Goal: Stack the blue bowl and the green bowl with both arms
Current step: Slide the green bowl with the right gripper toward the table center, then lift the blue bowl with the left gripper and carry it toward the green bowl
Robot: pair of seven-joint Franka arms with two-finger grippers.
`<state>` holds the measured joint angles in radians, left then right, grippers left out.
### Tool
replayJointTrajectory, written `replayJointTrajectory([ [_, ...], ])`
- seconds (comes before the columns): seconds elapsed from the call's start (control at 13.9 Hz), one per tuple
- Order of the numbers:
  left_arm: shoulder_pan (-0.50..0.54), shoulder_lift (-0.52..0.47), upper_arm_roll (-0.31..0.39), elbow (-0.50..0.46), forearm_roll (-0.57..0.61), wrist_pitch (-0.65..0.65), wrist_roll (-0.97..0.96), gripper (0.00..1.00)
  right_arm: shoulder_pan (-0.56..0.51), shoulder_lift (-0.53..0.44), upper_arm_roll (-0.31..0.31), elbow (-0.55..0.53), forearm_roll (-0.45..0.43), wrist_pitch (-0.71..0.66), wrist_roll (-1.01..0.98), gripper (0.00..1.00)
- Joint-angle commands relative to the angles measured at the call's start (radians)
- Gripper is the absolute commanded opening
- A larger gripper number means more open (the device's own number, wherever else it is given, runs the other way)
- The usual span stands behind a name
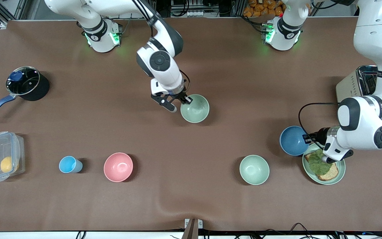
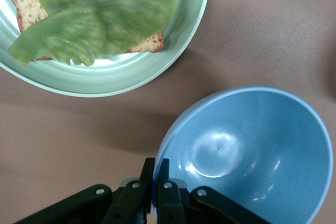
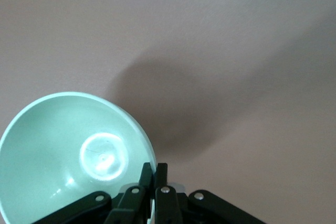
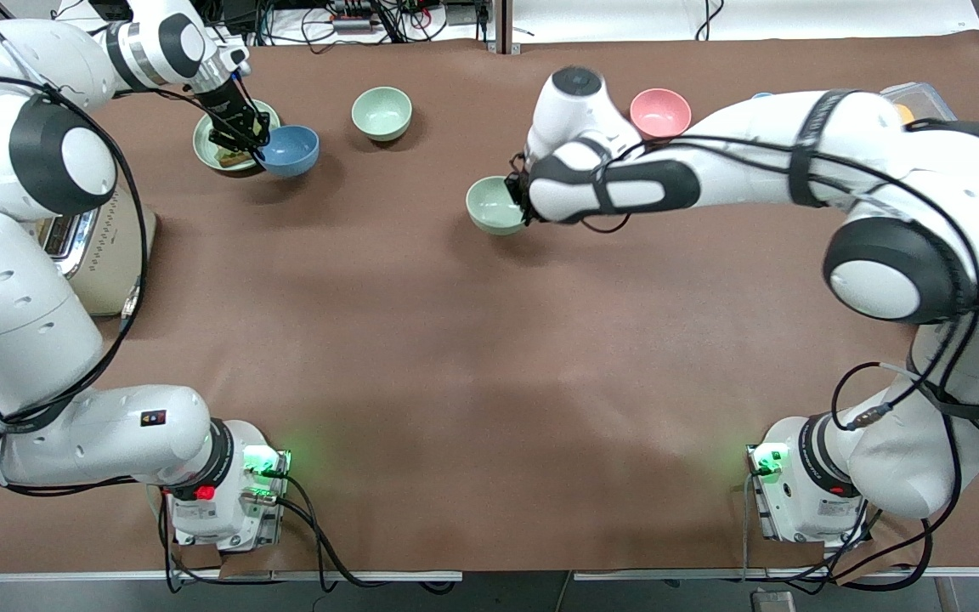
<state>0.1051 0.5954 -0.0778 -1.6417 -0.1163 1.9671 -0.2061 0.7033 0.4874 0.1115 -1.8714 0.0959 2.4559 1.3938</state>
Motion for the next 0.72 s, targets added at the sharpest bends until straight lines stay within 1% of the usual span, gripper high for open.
replayJointTrajectory([
  [0.0, -0.002, 0.0, -0.005, 0.034, -0.02, -0.053, -0.024, 0.0, 0.039, 0.042, -0.015, 0.015, -0.038, 0.034, 0.056, 0.0],
  [0.07, -0.008, -0.035, -0.007, 0.02, -0.02, -0.071, -0.038, 0.0, 0.042, 0.043, -0.015, 0.015, -0.038, 0.034, 0.056, 0.0],
  [0.22, -0.047, -0.1, -0.013, 0.008, -0.02, -0.071, -0.126, 0.0, 0.042, 0.049, -0.015, 0.014, -0.039, 0.034, 0.059, 0.0],
  [0.29, -0.061, -0.127, -0.016, 0.005, -0.02, -0.074, -0.171, 0.0, 0.042, 0.053, -0.016, 0.014, -0.041, 0.035, 0.077, 0.02],
  [0.36, -0.082, -0.158, -0.026, -0.004, -0.02, -0.08, -0.218, 0.0, 0.042, 0.059, -0.016, 0.015, -0.045, 0.035, 0.1, 0.39],
  [0.43, -0.1, -0.189, -0.036, -0.018, -0.02, -0.082, -0.27, 0.0, 0.044, 0.06, -0.016, 0.015, -0.054, 0.037, 0.12, 0.81],
  [0.5, -0.117, -0.215, -0.054, -0.029, -0.02, -0.082, -0.323, 0.0, 0.044, 0.06, -0.015, 0.015, -0.056, 0.037, 0.141, 0.94],
  [0.58, -0.131, -0.239, -0.078, -0.033, -0.02, -0.085, -0.385, 0.0, 0.044, 0.065, -0.015, 0.015, -0.061, 0.037, 0.148, 1.0],
  [0.65, -0.139, -0.259, -0.107, -0.035, -0.017, -0.091, -0.454, 0.0, 0.044, 0.071, -0.015, 0.021, -0.061, 0.037, 0.148, 1.0],
])
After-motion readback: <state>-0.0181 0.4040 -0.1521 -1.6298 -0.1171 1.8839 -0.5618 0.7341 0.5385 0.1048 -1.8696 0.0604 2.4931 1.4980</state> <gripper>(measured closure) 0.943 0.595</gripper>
